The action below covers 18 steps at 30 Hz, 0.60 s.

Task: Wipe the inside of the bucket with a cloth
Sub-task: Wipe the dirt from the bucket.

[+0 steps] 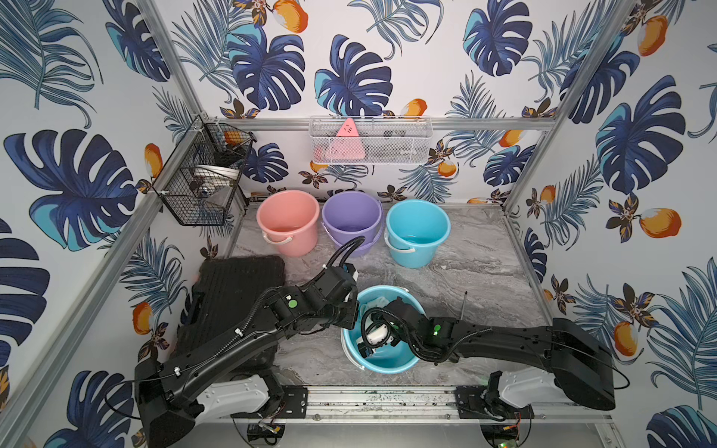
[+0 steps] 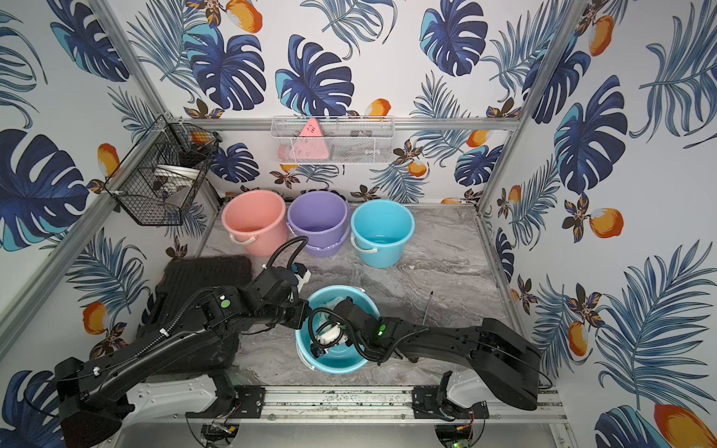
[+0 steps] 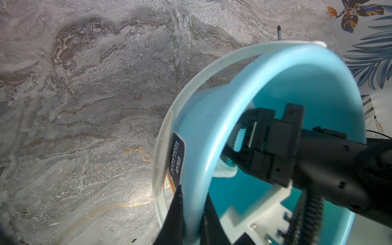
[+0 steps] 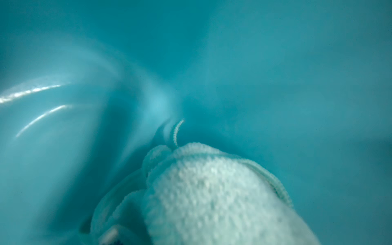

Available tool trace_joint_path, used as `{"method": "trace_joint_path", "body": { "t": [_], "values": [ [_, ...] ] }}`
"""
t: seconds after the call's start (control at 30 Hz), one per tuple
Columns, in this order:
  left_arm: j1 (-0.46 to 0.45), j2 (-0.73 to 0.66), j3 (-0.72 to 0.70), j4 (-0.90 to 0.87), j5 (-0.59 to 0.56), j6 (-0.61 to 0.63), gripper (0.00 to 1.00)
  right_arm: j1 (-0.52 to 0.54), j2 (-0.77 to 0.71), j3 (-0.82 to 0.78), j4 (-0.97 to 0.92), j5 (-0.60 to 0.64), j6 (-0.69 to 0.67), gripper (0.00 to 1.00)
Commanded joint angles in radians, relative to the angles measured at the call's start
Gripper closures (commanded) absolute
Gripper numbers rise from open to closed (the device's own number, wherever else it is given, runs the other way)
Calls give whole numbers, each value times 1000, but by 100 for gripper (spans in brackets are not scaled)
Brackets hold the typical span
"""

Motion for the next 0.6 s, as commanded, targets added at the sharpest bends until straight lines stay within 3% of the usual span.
{"method": "trace_joint_path", "body": {
  "t": [0.0, 0.17, 0.33, 0.57],
  "values": [
    [-3, -5, 7, 25, 1, -3, 100, 0, 45, -3, 45, -35, 49, 100],
    [-3, -10, 3, 25, -3, -4, 100, -1, 71, 3, 24, -40, 83, 100],
    [-4, -9, 0, 28, -3, -6, 100, -2, 0, 48, -72, -16, 86, 100],
    [-5, -7, 2, 29, -6, -7, 100, -2, -130, 202, -414, -3, 119, 100]
  ]
}}
